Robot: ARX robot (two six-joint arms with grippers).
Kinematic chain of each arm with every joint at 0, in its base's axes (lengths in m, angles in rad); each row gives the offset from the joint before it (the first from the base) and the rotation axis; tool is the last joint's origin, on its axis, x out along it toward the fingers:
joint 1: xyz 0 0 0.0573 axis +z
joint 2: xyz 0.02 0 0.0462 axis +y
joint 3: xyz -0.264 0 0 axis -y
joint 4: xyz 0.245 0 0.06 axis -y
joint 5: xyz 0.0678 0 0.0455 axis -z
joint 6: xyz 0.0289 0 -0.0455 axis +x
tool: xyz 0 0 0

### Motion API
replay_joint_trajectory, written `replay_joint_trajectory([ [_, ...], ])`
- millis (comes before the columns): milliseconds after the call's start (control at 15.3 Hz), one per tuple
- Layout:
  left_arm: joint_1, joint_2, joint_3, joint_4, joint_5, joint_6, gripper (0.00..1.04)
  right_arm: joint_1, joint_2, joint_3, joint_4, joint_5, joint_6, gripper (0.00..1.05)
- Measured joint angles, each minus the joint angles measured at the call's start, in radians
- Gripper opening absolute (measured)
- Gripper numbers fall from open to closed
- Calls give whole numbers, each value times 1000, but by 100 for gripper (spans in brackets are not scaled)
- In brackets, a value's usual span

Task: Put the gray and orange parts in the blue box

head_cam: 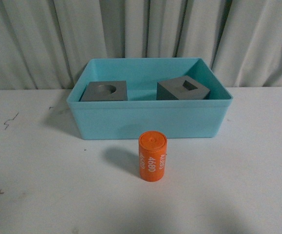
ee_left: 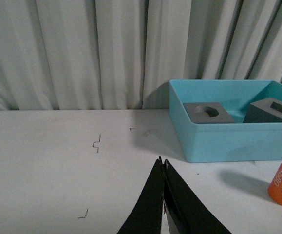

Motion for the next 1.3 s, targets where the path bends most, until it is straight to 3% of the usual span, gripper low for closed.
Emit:
replay_joint_trajectory([
  [457, 0, 0, 0, 0, 0, 0, 94, 0, 0, 0, 0, 0, 0, 98],
  [522, 0, 0, 0, 0, 0, 1, 99, 0, 0, 0, 0, 0, 0, 98],
  [717, 0, 0, 0, 0, 0, 0, 98, 0, 0, 0, 0, 0, 0, 98],
  [783, 0, 0, 0, 0, 0, 0, 98, 15, 70, 64, -192, 92, 59, 98],
  [848, 0, 0, 0, 0, -1, 0, 98, 6, 137, 92, -235, 119, 88, 98],
  [978, 0, 0, 0, 1, 2, 1, 98, -128, 374, 167, -206, 133, 146, 98],
  [1043, 0, 0, 0, 0, 0, 1, 98, -297, 662, 280, 54, 13, 122, 98],
  [1109, 0, 0, 0, 0, 0, 1, 98, -148, 1015, 483, 266, -171, -5, 98],
  [1174, 0, 0, 0, 0, 0, 1, 98, 92, 1215, 578, 267, -257, -168, 98],
  [1304, 0, 0, 0, 0, 0, 0, 98, 282, 1373, 677, 287, -262, -267, 98],
])
